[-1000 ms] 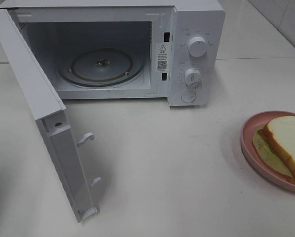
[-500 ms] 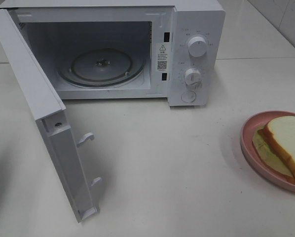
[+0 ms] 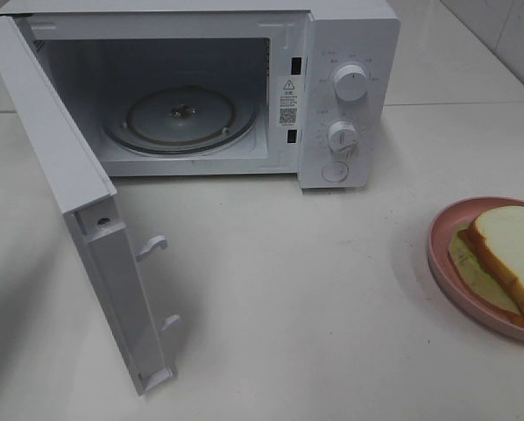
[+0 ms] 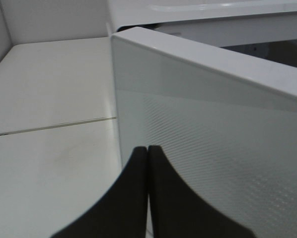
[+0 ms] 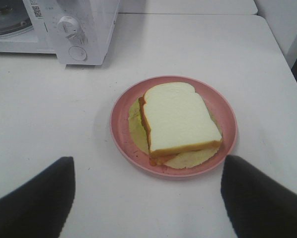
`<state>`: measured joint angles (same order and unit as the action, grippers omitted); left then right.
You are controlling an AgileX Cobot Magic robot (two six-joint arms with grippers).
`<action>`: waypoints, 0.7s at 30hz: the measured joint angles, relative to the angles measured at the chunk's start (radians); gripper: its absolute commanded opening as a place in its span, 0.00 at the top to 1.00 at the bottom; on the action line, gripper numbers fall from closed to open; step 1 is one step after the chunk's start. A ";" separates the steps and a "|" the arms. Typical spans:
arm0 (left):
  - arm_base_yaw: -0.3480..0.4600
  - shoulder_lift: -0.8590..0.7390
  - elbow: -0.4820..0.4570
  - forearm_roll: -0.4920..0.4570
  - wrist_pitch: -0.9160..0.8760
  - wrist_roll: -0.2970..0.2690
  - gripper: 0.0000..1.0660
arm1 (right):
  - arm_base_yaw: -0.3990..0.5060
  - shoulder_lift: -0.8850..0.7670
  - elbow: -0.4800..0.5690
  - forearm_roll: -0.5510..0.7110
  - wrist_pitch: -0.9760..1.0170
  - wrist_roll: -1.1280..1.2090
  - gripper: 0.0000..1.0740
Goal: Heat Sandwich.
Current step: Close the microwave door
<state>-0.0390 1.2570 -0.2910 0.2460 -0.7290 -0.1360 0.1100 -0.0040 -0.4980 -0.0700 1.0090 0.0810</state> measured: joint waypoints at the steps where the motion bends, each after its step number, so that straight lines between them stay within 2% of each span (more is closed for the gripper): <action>1: 0.000 0.000 0.000 0.000 0.000 0.000 1.00 | 0.000 0.000 0.000 0.000 0.000 0.000 0.29; 2: 0.000 0.041 0.000 0.044 -0.063 -0.016 1.00 | 0.000 0.000 0.000 0.000 0.000 0.000 0.29; 5: 0.000 0.116 -0.005 0.096 -0.147 -0.063 1.00 | 0.000 0.000 0.000 0.000 0.000 0.000 0.29; 9: -0.018 0.161 -0.021 0.100 -0.167 -0.078 1.00 | 0.000 0.000 0.000 0.000 0.000 0.000 0.29; 15: -0.098 0.222 -0.051 0.086 -0.175 -0.058 1.00 | 0.000 0.000 0.000 0.000 0.000 0.000 0.29; 19: -0.187 0.295 -0.090 0.021 -0.177 -0.042 1.00 | 0.000 0.000 0.000 0.000 0.000 0.000 0.29; 21: -0.204 0.305 -0.097 0.005 -0.177 -0.039 1.00 | 0.000 0.000 0.000 0.000 0.000 0.000 0.29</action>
<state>-0.2430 1.5620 -0.3880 0.2510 -0.9060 -0.1750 0.1100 -0.0040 -0.4980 -0.0700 1.0090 0.0810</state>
